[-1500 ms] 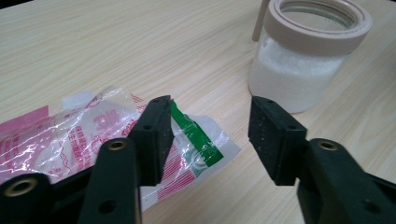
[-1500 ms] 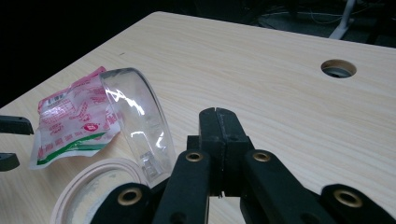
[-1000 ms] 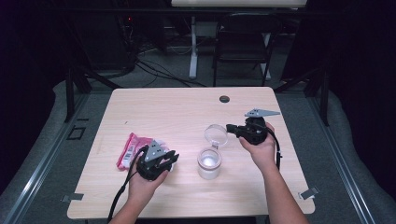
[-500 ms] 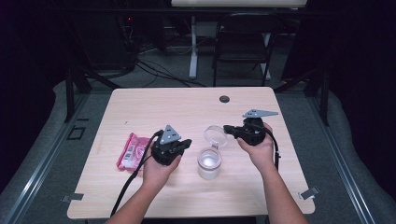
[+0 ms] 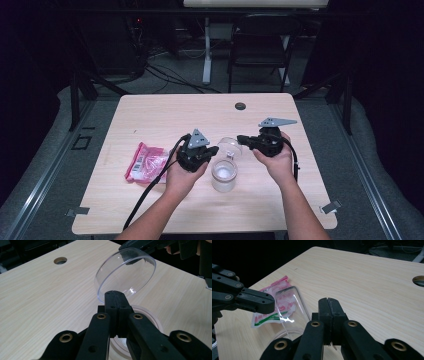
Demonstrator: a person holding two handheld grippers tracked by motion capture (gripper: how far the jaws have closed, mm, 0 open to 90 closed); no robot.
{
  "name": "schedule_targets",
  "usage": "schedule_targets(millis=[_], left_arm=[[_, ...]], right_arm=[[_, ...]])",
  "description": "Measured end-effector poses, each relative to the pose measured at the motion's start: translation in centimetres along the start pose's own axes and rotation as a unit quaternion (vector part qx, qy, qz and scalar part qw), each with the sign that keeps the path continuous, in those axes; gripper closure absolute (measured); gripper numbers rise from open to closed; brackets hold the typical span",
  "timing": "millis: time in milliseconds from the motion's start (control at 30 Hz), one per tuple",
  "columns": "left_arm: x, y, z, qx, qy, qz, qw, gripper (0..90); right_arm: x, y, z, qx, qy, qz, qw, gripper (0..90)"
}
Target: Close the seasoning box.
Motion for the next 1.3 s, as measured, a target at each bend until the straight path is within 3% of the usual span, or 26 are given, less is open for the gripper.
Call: schedule_targets(millis=[533, 1300], left_arm=[[-1.0, 0.5, 0.8, -0.002, -0.005, 0.001, 1.0000, 90.0], [-4.7, 0.2, 2.6, -0.018, -0.005, -0.024, 0.9995, 89.8]], right_arm=[[-0.1, -0.2, -1.1, 0.009, 0.015, -0.012, 0.9998, 88.6], [-0.2, -0.2, -1.1, 0.000, 0.018, -0.012, 0.9998, 86.8]])
Point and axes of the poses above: each handheld gripper's, and its own axes: y roughly backward along the jaws, x roughly out of its top, z roughly to its right, the point moved 7 cm from there along -y, roughly forward along the jaws, and after that the axes turned 7 degrees about -y, right-handed, at the moved point
